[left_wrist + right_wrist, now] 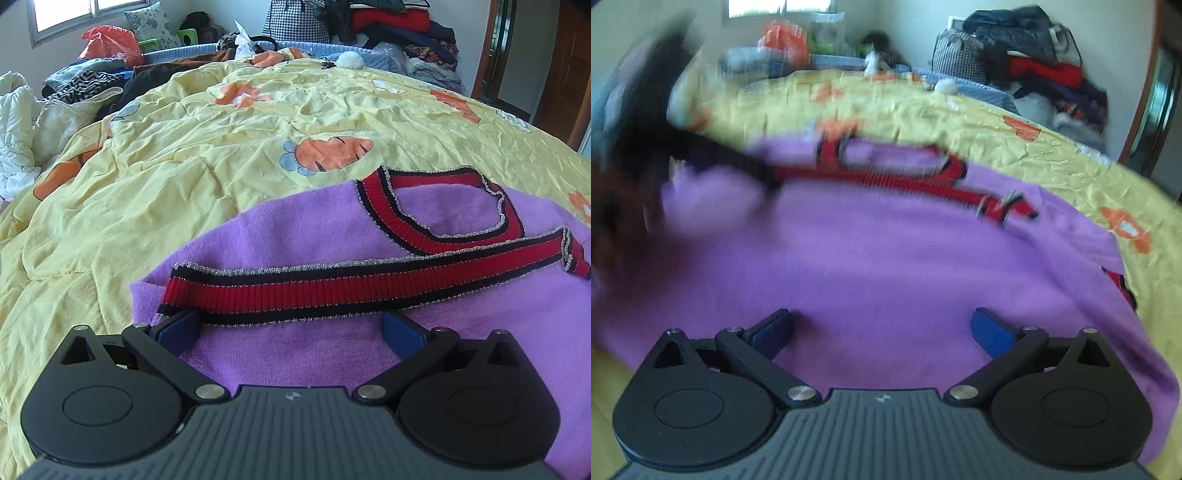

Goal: Fold small clothes
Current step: 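Reach the right gripper across toward the sweater's collar band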

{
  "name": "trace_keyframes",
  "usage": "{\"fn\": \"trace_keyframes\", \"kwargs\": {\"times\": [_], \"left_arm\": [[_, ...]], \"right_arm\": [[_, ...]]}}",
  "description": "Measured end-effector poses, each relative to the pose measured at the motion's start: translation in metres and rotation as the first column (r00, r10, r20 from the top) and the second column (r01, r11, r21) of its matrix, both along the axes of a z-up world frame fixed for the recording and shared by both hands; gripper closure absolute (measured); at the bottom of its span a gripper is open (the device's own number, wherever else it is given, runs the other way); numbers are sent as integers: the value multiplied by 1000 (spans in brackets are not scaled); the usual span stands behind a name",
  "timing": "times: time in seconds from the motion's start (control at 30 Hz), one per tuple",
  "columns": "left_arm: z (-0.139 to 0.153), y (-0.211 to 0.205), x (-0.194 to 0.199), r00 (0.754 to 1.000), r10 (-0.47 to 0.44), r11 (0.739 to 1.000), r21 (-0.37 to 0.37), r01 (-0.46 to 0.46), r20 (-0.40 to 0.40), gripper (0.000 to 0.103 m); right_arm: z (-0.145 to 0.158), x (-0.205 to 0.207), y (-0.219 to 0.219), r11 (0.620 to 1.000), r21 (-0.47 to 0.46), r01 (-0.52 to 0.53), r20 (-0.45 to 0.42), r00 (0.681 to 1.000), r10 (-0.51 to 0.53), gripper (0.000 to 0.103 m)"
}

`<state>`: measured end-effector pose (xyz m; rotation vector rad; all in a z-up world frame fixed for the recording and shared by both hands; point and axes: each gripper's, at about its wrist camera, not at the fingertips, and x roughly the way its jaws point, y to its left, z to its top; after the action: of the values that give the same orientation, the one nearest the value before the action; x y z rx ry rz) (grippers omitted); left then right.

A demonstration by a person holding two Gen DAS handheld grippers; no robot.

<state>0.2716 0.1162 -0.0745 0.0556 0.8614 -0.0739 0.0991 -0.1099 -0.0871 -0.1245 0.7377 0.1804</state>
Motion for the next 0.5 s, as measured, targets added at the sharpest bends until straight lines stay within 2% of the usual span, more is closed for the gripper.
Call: {"fn": "trace_keyframes", "kwargs": {"times": [0.03, 0.1, 0.17, 0.23, 0.27, 0.33, 0.37, 0.43, 0.47, 0.5], "left_arm": [[0, 0, 0, 1000, -2, 1000, 0, 2, -1, 0], [0, 0, 1, 1000, -6, 1000, 1, 6, 0, 0], [0, 1, 1, 1000, -11, 1000, 1, 11, 0, 0], [0, 1, 0, 1000, -14, 1000, 0, 14, 4, 0], [0, 1, 0, 1000, -15, 1000, 0, 15, 6, 0], [0, 1, 1, 1000, -15, 1000, 0, 15, 2, 0], [0, 1, 1, 1000, -15, 1000, 0, 15, -1, 0], [1, 1, 2, 1000, -18, 1000, 0, 18, -5, 0], [1, 1, 1, 1000, -20, 1000, 0, 20, -6, 0], [1, 2, 1, 1000, -22, 1000, -1, 22, -6, 0]], "right_arm": [[0, -5, -8, 999, 35, 5, -21, 1000, -4, 0], [2, -16, -23, 999, 25, -22, -21, 1000, 22, 0], [8, -20, -40, 998, 55, -34, -59, 998, 37, 0], [19, -24, -41, 998, 19, -53, -14, 998, 53, 0], [23, -23, -41, 997, -6, -83, 32, 996, 83, 0], [28, -9, -44, 996, -40, -77, 110, 991, 81, 0], [29, 4, -50, 997, -2, -78, 102, 992, 78, 0], [22, 40, -68, 981, 166, -98, 0, 995, 100, 0], [17, 54, -74, 973, 215, -78, -30, 996, 86, 0], [14, 64, -78, 976, 208, -60, -28, 997, 67, 0]]}}
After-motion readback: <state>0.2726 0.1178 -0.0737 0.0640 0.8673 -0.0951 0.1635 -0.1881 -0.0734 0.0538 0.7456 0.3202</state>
